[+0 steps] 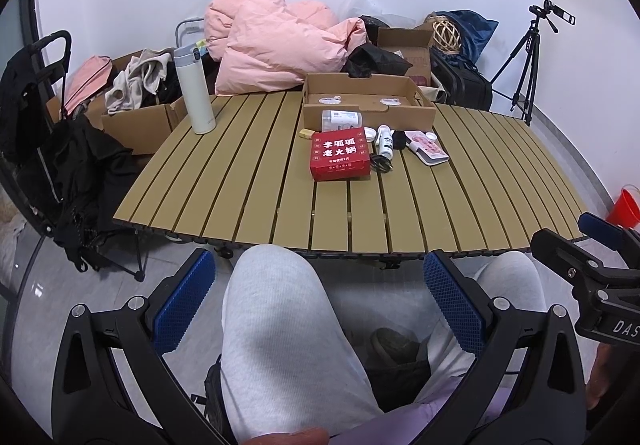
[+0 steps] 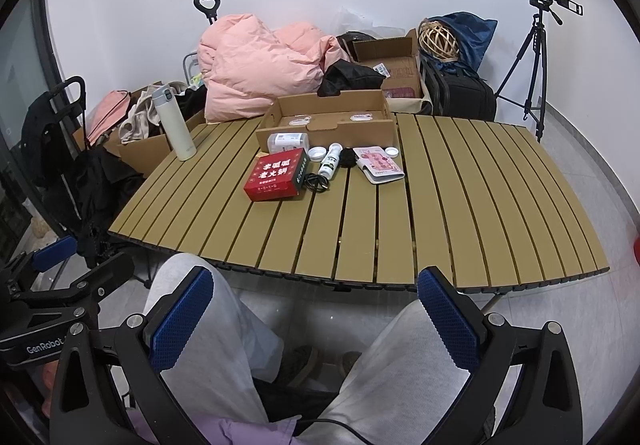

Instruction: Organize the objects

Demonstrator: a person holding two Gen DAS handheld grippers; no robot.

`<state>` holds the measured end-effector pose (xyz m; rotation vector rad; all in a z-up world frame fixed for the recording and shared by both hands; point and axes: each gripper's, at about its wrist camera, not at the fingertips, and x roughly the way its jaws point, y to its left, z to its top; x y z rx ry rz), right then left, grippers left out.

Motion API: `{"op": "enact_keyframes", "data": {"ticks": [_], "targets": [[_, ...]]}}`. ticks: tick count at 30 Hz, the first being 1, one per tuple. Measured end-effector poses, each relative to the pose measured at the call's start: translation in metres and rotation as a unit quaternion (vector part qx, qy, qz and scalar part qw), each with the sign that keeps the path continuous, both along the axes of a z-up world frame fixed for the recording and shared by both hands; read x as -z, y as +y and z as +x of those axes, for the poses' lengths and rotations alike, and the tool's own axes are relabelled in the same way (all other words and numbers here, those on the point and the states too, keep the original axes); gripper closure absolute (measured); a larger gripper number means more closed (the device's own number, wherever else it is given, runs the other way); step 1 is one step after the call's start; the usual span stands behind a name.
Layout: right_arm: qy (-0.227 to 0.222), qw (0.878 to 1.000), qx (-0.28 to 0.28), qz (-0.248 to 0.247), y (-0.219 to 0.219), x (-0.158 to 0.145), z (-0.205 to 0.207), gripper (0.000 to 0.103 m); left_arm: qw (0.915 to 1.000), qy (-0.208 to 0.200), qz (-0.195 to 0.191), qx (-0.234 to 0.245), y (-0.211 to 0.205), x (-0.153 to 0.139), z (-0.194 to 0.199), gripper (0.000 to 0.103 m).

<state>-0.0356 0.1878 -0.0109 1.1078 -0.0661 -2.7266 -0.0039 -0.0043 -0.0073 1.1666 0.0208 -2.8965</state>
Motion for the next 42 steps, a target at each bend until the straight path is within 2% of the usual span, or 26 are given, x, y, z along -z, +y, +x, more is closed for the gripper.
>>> {"op": "enact_keyframes", "data": {"ticks": [42], "targets": [[-0.001, 1.0, 0.003, 0.003, 0.0006, 0.0026, 0.0001, 0.0, 0.9999, -0.01, -0.003, -0.005, 0.0012, 0.0013, -0.0014, 0.0]]}}
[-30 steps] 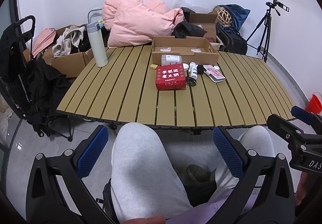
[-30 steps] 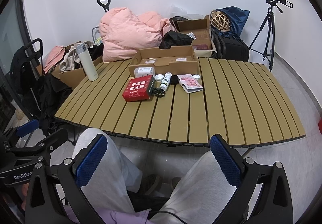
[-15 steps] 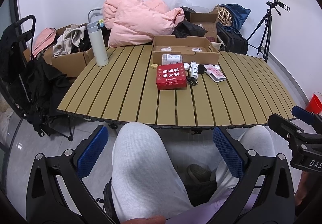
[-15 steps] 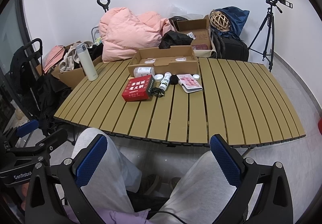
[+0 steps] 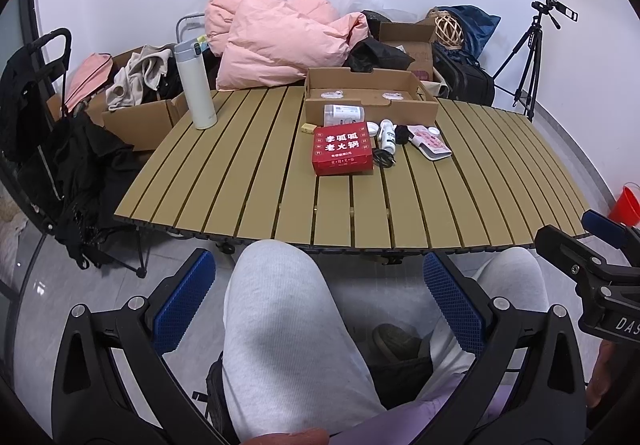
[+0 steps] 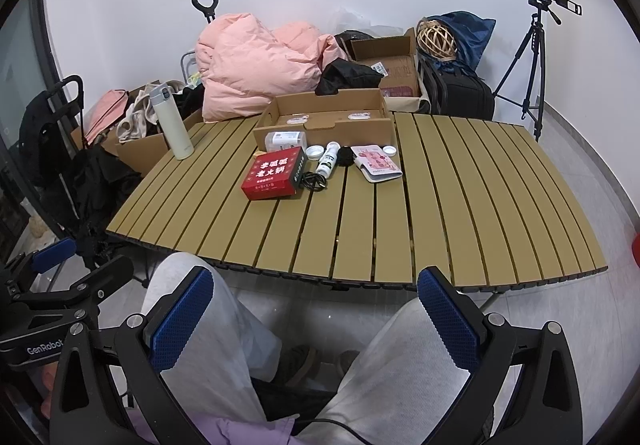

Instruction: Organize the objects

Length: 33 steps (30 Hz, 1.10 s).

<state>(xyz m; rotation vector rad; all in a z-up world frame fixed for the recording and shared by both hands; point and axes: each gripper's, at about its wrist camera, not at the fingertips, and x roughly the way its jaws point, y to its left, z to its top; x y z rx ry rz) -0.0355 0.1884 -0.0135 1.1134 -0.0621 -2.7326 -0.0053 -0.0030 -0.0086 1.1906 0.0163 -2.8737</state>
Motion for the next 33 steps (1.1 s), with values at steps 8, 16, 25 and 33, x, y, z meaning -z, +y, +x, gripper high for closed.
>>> {"op": "enact_keyframes", "data": {"ticks": [8, 16, 25, 33], "targets": [[0.002, 1.0, -0.003, -0.004, 0.001, 0.005, -0.003, 0.0, 0.999, -0.033, 0.027, 0.011, -0.005, 0.015, -0.016, 0.0], [0.052, 0.998, -0.025, -0.006, 0.001, 0.021, -0.024, 0.0, 0.9988, -0.035, 0.025, 0.024, -0.007, 0.042, -0.065, 0.0], [0.017, 0.997, -0.062, -0.038, -0.007, 0.041, -0.141, 0.0, 0.9953, -0.094, 0.006, 0.019, -0.038, 0.071, -0.2, 0.0], [-0.03, 0.996, -0.088, 0.012, -0.055, 0.082, -0.248, 0.001, 0.9883, -0.145, 0.016, 0.046, -0.052, 0.119, -0.289, 0.004]]}}
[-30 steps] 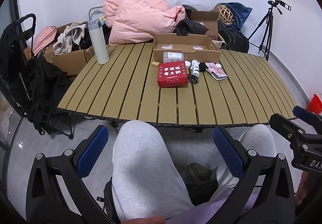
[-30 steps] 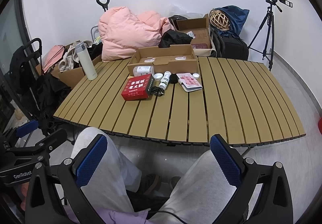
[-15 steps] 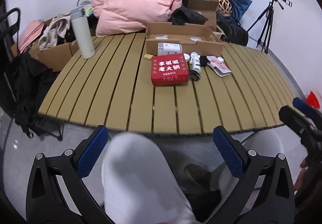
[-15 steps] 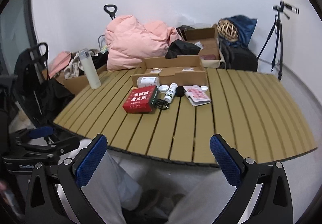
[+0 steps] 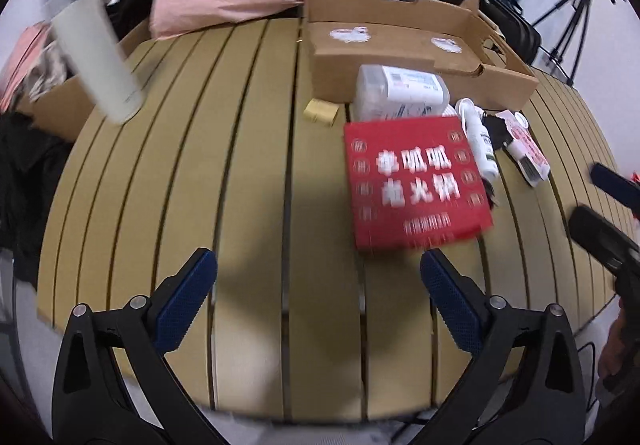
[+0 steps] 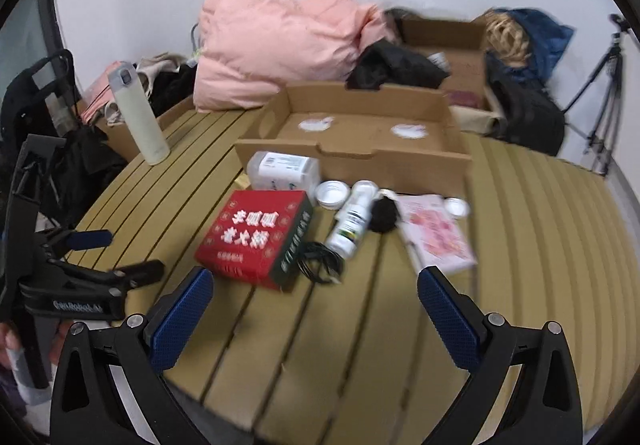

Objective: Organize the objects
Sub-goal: 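Reach the left tool to the red box and grasp it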

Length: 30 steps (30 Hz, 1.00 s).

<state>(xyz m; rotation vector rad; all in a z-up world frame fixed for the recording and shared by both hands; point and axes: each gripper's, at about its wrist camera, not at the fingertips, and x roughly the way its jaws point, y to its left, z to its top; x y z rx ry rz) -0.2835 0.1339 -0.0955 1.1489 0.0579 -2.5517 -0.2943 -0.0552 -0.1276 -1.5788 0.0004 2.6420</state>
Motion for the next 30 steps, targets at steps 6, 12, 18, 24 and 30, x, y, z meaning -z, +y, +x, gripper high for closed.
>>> {"op": "enact_keyframes", "data": {"ticks": [6, 12, 18, 24, 30], "targets": [[-0.05, 0.998, -0.013, -0.021, -0.028, 0.041, -0.058, 0.043, 0.9975, 0.028, 0.058, 0.029, -0.003, 0.017, -0.029, 0.012], [-0.093, 0.995, -0.018, -0.036, -0.041, 0.072, -0.086, 0.07, 0.9965, -0.001, 0.073, 0.04, 0.0, 0.037, -0.047, 0.013], [-0.105, 0.992, -0.017, -0.065, -0.036, 0.081, -0.094, 0.081, 0.9902, -0.002, 0.125, 0.062, 0.002, 0.041, -0.051, 0.059], [-0.108, 0.991, -0.011, -0.074, -0.031, 0.08, -0.089, 0.084, 0.9906, 0.016, 0.124, 0.055, 0.008, 0.017, -0.04, 0.063], [-0.037, 0.995, -0.014, -0.096, -0.02, 0.009, -0.087, 0.084, 0.9857, 0.062, 0.145, 0.058, 0.012, -0.045, -0.092, 0.064]]}}
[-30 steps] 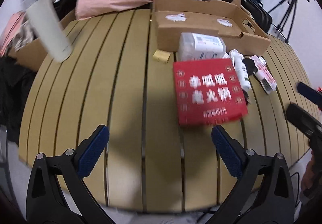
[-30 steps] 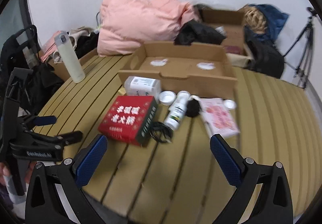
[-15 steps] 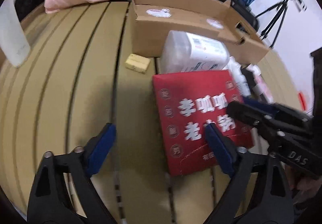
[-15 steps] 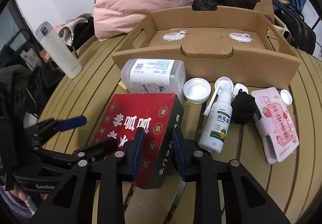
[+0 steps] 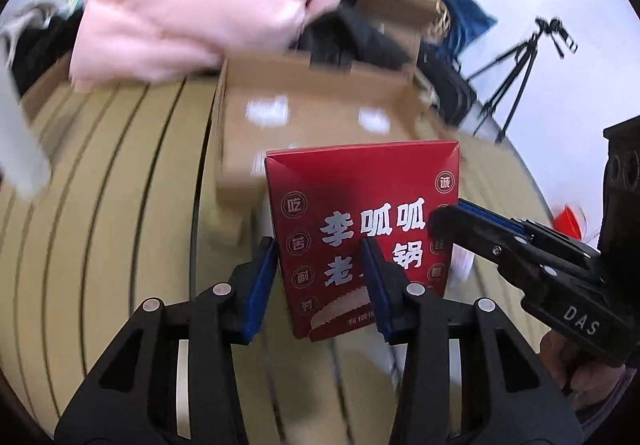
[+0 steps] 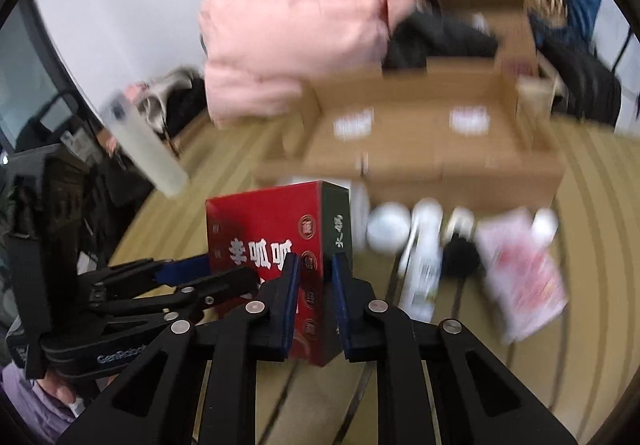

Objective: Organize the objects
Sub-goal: 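Carry the red box with the left tool into the cardboard tray and release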

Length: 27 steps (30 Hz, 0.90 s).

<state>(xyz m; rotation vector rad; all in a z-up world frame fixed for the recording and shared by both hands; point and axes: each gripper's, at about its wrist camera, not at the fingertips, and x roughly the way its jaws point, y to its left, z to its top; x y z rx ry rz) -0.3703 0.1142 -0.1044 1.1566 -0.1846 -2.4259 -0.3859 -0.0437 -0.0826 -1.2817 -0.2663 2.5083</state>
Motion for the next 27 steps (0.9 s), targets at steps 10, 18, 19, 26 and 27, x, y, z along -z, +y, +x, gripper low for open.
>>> {"op": "enact_keyframes", "data": {"ticks": [10, 18, 19, 26, 27], "targets": [[-0.02, 0.999, 0.005, 0.031, -0.005, -0.026, -0.191, 0.084, 0.9971, -0.056, -0.047, -0.021, 0.003, 0.027, -0.205, 0.066], [-0.141, 0.989, 0.013, 0.036, -0.031, 0.063, -0.275, 0.084, 0.9917, -0.063, -0.099, -0.053, -0.004, 0.04, -0.225, 0.046], [-0.133, 0.991, 0.001, 0.029, -0.032, 0.061, -0.271, 0.084, 0.991, -0.049, -0.11, -0.058, -0.002, 0.032, -0.217, 0.036], [-0.009, 0.997, -0.003, 0.075, 0.004, -0.014, -0.195, 0.0, 0.9883, 0.073, -0.12, -0.059, -0.003, -0.048, -0.087, 0.001], [0.003, 0.997, -0.002, 0.076, 0.014, -0.027, -0.176, 0.0, 0.9874, 0.088, -0.12, -0.056, -0.003, -0.056, -0.065, 0.0]]}}
